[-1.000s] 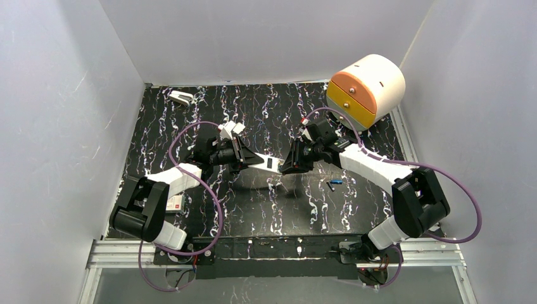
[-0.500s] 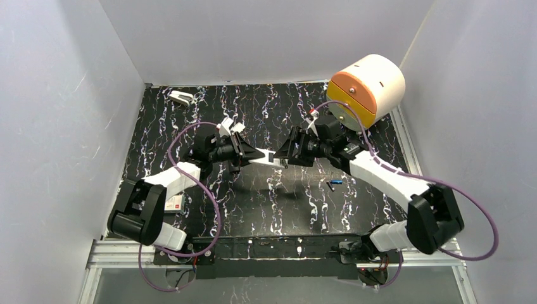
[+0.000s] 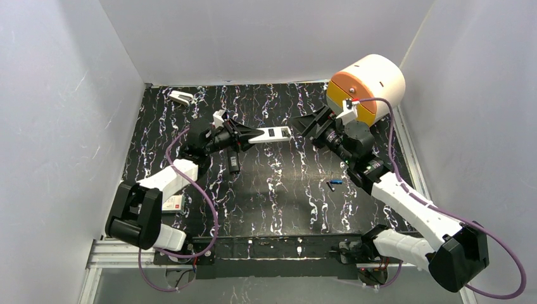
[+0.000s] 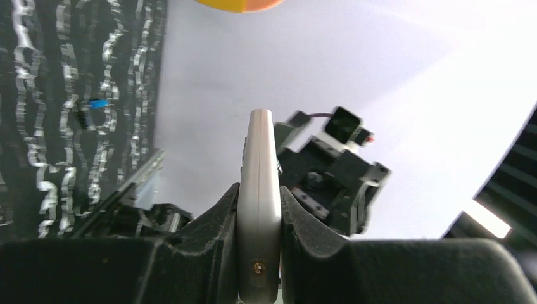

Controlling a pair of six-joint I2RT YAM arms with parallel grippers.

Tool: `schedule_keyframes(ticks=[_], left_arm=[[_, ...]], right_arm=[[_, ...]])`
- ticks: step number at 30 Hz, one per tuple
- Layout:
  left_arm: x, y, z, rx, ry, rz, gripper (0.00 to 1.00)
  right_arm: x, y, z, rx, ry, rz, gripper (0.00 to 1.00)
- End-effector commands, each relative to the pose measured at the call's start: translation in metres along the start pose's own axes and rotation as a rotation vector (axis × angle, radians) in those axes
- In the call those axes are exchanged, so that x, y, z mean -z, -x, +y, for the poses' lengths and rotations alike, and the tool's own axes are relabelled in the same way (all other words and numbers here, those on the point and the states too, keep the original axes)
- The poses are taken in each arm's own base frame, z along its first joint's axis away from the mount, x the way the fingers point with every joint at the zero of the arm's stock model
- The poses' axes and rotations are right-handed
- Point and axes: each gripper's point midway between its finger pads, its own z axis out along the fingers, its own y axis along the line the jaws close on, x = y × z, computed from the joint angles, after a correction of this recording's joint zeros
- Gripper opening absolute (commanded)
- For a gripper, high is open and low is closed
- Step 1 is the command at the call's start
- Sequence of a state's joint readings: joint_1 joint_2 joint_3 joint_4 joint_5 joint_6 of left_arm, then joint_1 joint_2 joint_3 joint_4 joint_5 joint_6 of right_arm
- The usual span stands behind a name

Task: Load the batteries into the remote control
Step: Load the battery into the remote control.

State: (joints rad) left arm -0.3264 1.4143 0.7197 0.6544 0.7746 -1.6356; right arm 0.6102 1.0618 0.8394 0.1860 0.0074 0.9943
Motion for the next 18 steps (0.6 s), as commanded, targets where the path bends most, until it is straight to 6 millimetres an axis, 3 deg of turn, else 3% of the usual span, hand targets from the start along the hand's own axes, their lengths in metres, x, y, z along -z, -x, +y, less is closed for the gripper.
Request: schedule_keyframes(ticks=[1, 4, 7, 18], left_arm=[[0.012, -0.026, -0.078, -0.003, -0.212, 0.001, 0.00], [0.020, -0.035, -0.096, -0.033, -0.248, -0.006, 0.00], [0.021, -0.038, -0.101, -0.052, -0.252, 0.001, 0.00], [0.017, -0.035, -0.097, -0.057, -0.241, 0.002, 0.00]], right_arm=[[0.003, 0.011, 0.017, -0.097, 0.120, -0.088, 0.99], [0.008, 0.013, 0.022, -0.127, 0.176, -0.116, 0.99], [0.012, 0.019, 0.032, -0.129, 0.222, -0.137, 0.99], [0.015, 0.017, 0.048, -0.164, 0.299, -0.113, 0.99]])
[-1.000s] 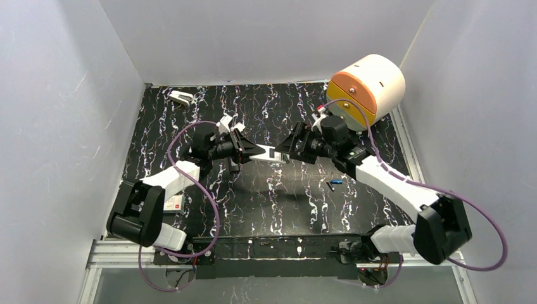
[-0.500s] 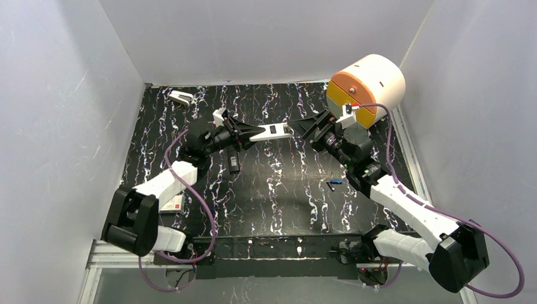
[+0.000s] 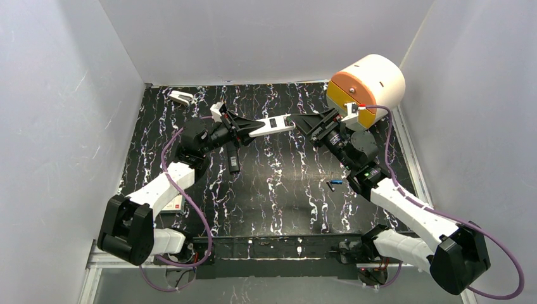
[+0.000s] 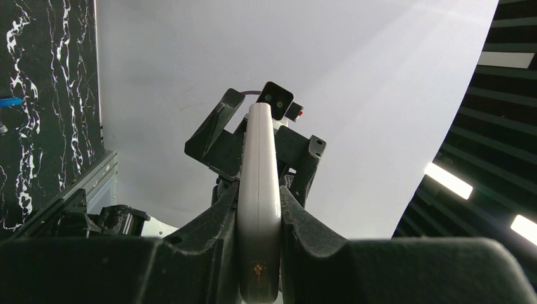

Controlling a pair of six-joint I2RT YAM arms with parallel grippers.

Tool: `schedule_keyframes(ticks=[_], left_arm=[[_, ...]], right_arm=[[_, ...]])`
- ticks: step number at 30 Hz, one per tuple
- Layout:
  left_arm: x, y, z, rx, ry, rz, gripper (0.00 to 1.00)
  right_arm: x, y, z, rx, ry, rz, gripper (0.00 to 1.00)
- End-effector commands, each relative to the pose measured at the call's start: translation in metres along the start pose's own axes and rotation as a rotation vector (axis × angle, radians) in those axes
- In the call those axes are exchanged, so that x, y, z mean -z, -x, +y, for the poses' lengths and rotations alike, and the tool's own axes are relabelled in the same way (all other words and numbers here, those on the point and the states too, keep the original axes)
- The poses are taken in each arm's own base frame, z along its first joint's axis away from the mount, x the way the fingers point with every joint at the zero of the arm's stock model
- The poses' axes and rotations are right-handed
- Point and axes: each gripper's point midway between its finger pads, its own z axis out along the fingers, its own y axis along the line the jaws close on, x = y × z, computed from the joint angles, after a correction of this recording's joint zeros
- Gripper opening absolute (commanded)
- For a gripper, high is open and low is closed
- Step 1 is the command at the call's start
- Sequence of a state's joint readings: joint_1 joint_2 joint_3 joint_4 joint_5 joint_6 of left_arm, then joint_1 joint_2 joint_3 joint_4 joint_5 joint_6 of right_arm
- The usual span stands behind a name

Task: Load the batteries into the remote control
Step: Load the battery into the remote control.

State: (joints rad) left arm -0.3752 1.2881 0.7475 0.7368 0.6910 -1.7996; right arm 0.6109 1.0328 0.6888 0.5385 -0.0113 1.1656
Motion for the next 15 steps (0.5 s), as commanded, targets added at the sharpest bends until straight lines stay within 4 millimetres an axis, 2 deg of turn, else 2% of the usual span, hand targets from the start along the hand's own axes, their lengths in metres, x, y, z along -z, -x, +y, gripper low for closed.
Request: schedule_keyframes(ticks=[1, 6, 10, 15], left_arm=[[0.001, -0.007, -0.026, -0.061, -0.064, 0.015, 0.00], [0.002, -0.007, -0.026, -0.062, -0.066, 0.015, 0.00], [0.002, -0.009, -0.027, -0.067, -0.069, 0.017, 0.00], [0.003, -0.010, -0.027, -0.072, -0.068, 0.022, 0.00]], right_arm=[[0.001, 0.004, 0.020, -0.015, 0.082, -0.011, 0.99], [0.000, -0.002, 0.017, -0.037, 0.087, 0.012, 0.98], [-0.003, -0.007, 0.015, -0.066, 0.100, 0.031, 0.88], [-0.010, -0.008, 0.016, -0.084, 0.102, 0.045, 0.70]])
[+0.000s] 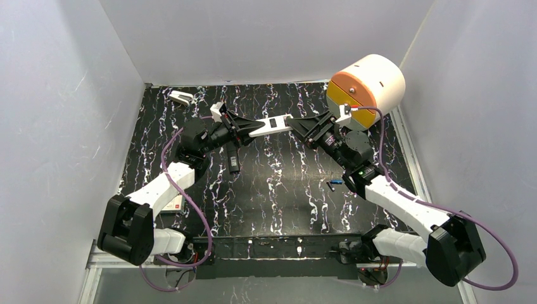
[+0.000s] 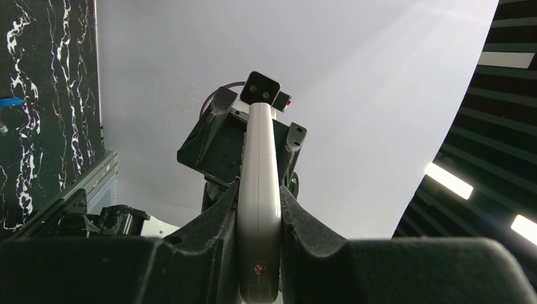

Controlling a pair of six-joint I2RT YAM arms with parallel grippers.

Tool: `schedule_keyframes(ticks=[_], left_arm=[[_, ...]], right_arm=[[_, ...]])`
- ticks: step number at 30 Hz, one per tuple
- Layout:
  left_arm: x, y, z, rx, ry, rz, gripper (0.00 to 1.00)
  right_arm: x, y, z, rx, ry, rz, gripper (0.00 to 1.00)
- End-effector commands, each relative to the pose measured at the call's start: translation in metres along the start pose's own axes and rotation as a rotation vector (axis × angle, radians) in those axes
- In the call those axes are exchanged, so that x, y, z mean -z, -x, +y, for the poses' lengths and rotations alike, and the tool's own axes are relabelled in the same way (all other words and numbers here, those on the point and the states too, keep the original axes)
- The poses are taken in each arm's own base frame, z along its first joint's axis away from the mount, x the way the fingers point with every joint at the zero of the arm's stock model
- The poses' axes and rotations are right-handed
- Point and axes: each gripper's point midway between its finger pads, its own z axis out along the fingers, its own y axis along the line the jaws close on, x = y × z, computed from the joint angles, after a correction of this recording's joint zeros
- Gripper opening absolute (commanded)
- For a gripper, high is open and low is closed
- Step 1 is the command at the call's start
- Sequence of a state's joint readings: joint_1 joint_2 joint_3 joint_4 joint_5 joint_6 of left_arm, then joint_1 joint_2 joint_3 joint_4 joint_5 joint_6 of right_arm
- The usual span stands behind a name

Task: Load the batteries into the remote control
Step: Load the battery into the remote control.

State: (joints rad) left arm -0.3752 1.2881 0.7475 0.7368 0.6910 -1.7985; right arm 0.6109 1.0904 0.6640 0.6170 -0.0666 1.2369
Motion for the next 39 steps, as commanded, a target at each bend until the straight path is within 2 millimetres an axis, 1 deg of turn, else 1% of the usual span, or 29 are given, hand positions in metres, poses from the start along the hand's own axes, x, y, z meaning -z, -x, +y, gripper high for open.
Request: schedule_keyframes(ticks=[1, 6, 7, 12, 15, 17, 18, 20, 21, 22, 23, 24, 25, 27, 30, 33, 34, 35, 37, 39], left_arm=[[0.003, -0.010, -0.027, -0.071, -0.068, 0.022, 0.00], [0.003, -0.012, -0.027, -0.085, -0.066, 0.036, 0.00], [0.003, -0.012, -0.028, -0.090, -0.068, 0.038, 0.00], [0.005, -0.018, -0.037, -0.147, -0.090, 0.051, 0.00], [0.007, -0.021, -0.045, -0.199, -0.110, 0.053, 0.00], [0.007, -0.023, -0.050, -0.236, -0.122, 0.055, 0.00], [0.007, -0.024, -0.051, -0.247, -0.126, 0.057, 0.00], [0.008, -0.026, -0.055, -0.273, -0.134, 0.060, 0.00], [0.008, -0.027, -0.057, -0.286, -0.139, 0.060, 0.00], [0.009, -0.028, -0.058, -0.301, -0.142, 0.062, 0.00], [0.009, -0.027, -0.058, -0.319, -0.143, 0.062, 0.00], [0.009, -0.027, -0.057, -0.335, -0.141, 0.062, 0.00], [0.009, -0.028, -0.057, -0.366, -0.142, 0.064, 0.00], [0.010, -0.028, -0.052, -0.426, -0.124, 0.076, 0.00], [0.012, -0.028, -0.044, -0.496, -0.092, 0.110, 0.00], [0.018, -0.027, -0.037, -0.550, -0.075, 0.155, 0.00], [0.022, -0.030, -0.036, -0.567, -0.073, 0.192, 0.00], [0.024, -0.028, -0.037, -0.583, -0.072, 0.202, 0.00], [0.029, -0.030, -0.035, -0.595, -0.069, 0.244, 0.00], [0.031, -0.033, -0.036, -0.614, -0.074, 0.277, 0.00]], right_arm=[[-0.006, 0.004, 0.024, -0.010, 0.086, -0.001, 0.67], [-0.012, 0.003, 0.022, -0.028, 0.077, 0.008, 0.57], [-0.013, 0.003, 0.019, -0.035, 0.065, 0.008, 0.55], [-0.020, 0.001, 0.009, -0.050, 0.028, 0.018, 0.45], [-0.023, -0.002, 0.006, -0.055, 0.022, 0.034, 0.35], [-0.023, -0.003, 0.005, -0.055, 0.019, 0.037, 0.26], [-0.023, -0.004, 0.005, -0.054, 0.021, 0.040, 0.23], [-0.023, -0.004, 0.005, -0.054, 0.022, 0.039, 0.22], [-0.022, -0.004, 0.005, -0.054, 0.025, 0.040, 0.24], [-0.021, -0.004, 0.006, -0.055, 0.029, 0.042, 0.29], [-0.019, -0.004, 0.009, -0.050, 0.036, 0.041, 0.41], [-0.017, -0.003, 0.011, -0.040, 0.044, 0.038, 0.58], [-0.016, -0.003, 0.013, -0.021, 0.052, 0.039, 0.68], [-0.012, -0.001, 0.019, 0.018, 0.074, 0.041, 0.80], [-0.004, 0.000, 0.032, 0.077, 0.136, 0.074, 0.85], [0.005, 0.001, 0.041, 0.119, 0.195, 0.133, 0.86], [0.008, 0.002, 0.044, 0.130, 0.216, 0.157, 0.86], [0.011, 0.002, 0.047, 0.142, 0.235, 0.178, 0.87], [0.016, -0.001, 0.052, 0.168, 0.267, 0.232, 0.87], [0.019, -0.010, 0.054, 0.199, 0.288, 0.309, 0.86]])
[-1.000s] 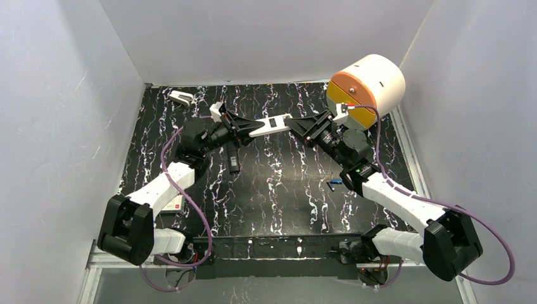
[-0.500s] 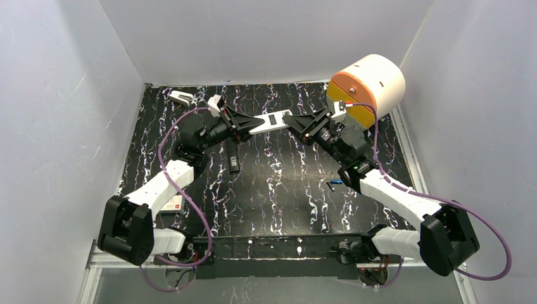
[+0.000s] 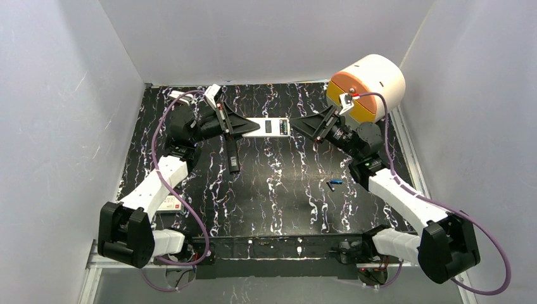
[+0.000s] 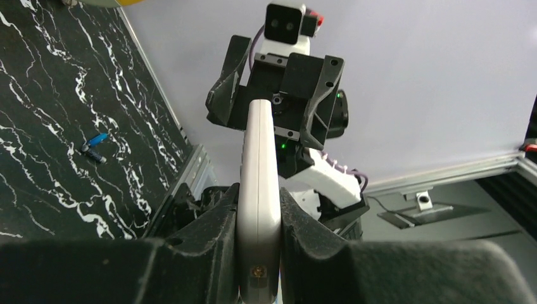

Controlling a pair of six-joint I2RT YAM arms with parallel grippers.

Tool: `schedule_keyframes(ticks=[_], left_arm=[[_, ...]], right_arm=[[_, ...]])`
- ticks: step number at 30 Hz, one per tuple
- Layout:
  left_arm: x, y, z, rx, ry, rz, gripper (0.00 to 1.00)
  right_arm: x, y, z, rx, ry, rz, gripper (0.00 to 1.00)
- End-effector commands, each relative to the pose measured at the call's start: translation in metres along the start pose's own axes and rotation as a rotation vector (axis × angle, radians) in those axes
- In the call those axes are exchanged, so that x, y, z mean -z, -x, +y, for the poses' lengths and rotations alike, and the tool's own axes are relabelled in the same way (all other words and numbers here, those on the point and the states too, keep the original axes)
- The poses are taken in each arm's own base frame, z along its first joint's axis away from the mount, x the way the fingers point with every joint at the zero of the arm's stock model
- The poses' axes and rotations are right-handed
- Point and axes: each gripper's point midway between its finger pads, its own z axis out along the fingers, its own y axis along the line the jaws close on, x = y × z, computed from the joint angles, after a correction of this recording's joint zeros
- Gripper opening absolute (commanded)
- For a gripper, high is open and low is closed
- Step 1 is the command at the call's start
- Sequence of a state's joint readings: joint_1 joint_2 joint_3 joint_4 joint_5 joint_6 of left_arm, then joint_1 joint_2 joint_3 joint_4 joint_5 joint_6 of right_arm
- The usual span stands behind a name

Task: Load the batteries into the remote control
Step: Load the battery into the remote control.

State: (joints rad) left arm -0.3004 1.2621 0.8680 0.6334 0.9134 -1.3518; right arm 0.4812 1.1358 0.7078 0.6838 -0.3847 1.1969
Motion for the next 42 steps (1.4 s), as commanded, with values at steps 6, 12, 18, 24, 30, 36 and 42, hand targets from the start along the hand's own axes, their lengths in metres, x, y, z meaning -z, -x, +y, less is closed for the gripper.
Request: schedule_keyframes(ticks=[6, 12, 18, 24, 30, 36, 42], left_arm=[[0.013, -0.018, -0.037, -0.190, -0.098, 0.165, 0.00], [0.014, -0.018, -0.039, -0.191, -0.101, 0.167, 0.00], [0.013, -0.017, -0.039, -0.184, -0.098, 0.164, 0.00], [0.013, -0.017, -0.040, -0.182, -0.100, 0.167, 0.00], [0.013, -0.018, -0.040, -0.190, -0.103, 0.173, 0.00], [0.016, -0.025, -0.033, -0.259, -0.115, 0.211, 0.00], [0.024, -0.039, -0.032, -0.363, -0.147, 0.265, 0.00]], right_arm=[[0.007, -0.025, 0.042, 0.177, 0.178, 0.259, 0.73], [0.005, -0.030, 0.039, 0.190, 0.186, 0.308, 0.54], [0.007, -0.040, 0.035, 0.205, 0.201, 0.367, 0.51], [0.005, -0.042, 0.030, 0.216, 0.192, 0.402, 0.31], [0.002, -0.041, 0.020, 0.261, 0.151, 0.397, 0.23], [-0.003, -0.035, 0.028, 0.249, 0.165, 0.378, 0.76], [0.001, -0.047, 0.037, 0.244, 0.253, 0.485, 0.78]])
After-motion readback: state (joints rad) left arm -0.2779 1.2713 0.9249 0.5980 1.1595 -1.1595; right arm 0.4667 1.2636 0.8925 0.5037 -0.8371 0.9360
